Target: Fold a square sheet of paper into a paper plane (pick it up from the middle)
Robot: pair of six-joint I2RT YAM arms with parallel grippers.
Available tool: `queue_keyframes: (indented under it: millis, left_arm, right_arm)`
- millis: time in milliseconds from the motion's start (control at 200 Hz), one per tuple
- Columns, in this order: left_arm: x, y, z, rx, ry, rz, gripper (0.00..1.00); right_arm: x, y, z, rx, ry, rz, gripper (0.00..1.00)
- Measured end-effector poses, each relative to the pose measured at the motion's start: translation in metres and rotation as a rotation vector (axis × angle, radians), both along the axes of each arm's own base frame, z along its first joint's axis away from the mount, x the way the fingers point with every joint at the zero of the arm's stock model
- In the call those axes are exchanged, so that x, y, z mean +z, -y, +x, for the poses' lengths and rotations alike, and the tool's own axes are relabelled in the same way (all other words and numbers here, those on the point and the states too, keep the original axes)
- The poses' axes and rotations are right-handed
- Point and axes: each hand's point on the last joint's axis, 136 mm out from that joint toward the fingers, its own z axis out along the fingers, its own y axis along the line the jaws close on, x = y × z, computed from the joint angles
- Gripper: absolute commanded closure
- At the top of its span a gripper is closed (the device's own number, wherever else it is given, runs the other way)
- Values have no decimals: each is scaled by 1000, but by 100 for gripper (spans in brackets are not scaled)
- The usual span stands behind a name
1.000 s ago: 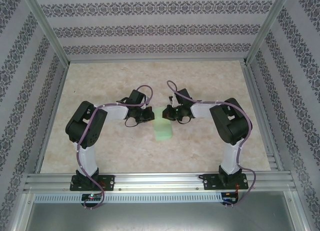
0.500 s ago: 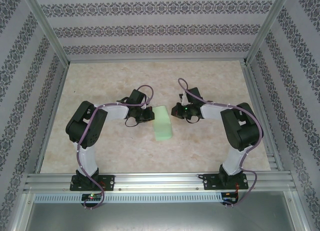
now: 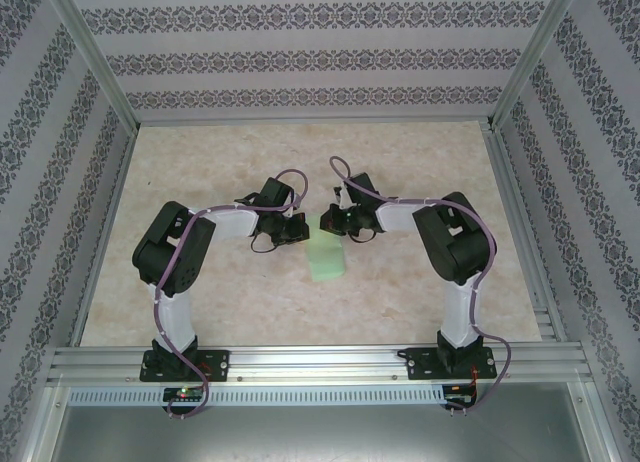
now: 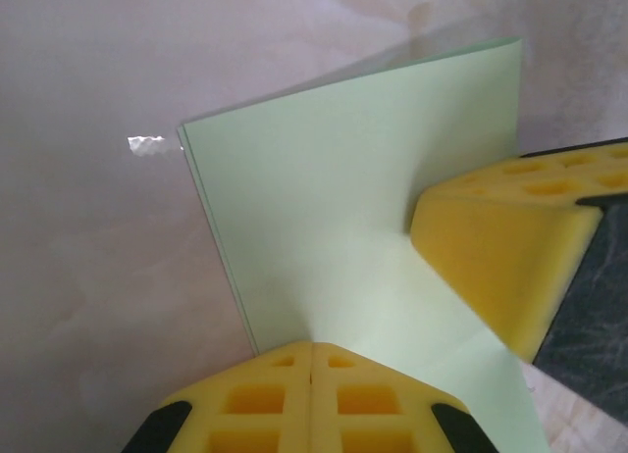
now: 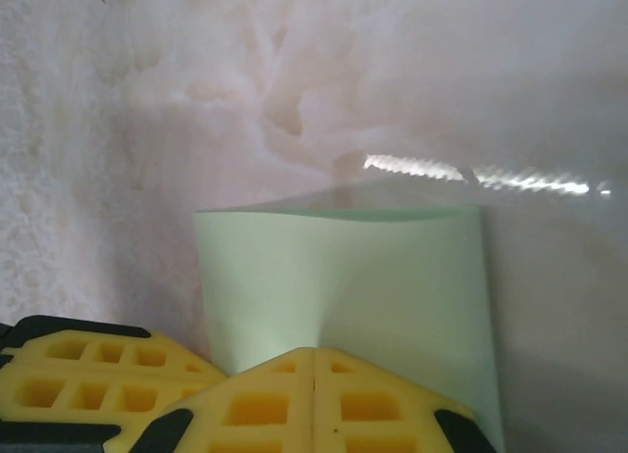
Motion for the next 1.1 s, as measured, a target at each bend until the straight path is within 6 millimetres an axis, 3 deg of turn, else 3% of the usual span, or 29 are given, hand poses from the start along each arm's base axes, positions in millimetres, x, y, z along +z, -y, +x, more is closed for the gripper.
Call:
queue_keyframes:
  millis: [185,420,515,729,849,934,1099]
  left_arm:
    - [-3,-1,-1,1,5,0,100]
    - [-5,0,-2,-2,11,-3,100]
    - [-5,0,-2,-2,11,-3,100]
    - [-5,0,-2,-2,11,-3,100]
    - [-5,0,-2,-2,12,-3,100]
    - [-5,0,-2,-2,11,-3,100]
    - [-5,0,-2,-2,10,-2,100]
  right_arm:
    - [-1,12,4,-40,-6,40,100]
    - [1,47,23,-133,8,5,100]
    - [6,51,25,-138,25,-12,100]
    - [37,23,23,-77,99,17,100]
    - [43,6,24,-42,112,33,100]
    - [38,0,27,-35,106,36,100]
    - [9,3,26,-40,48,12,100]
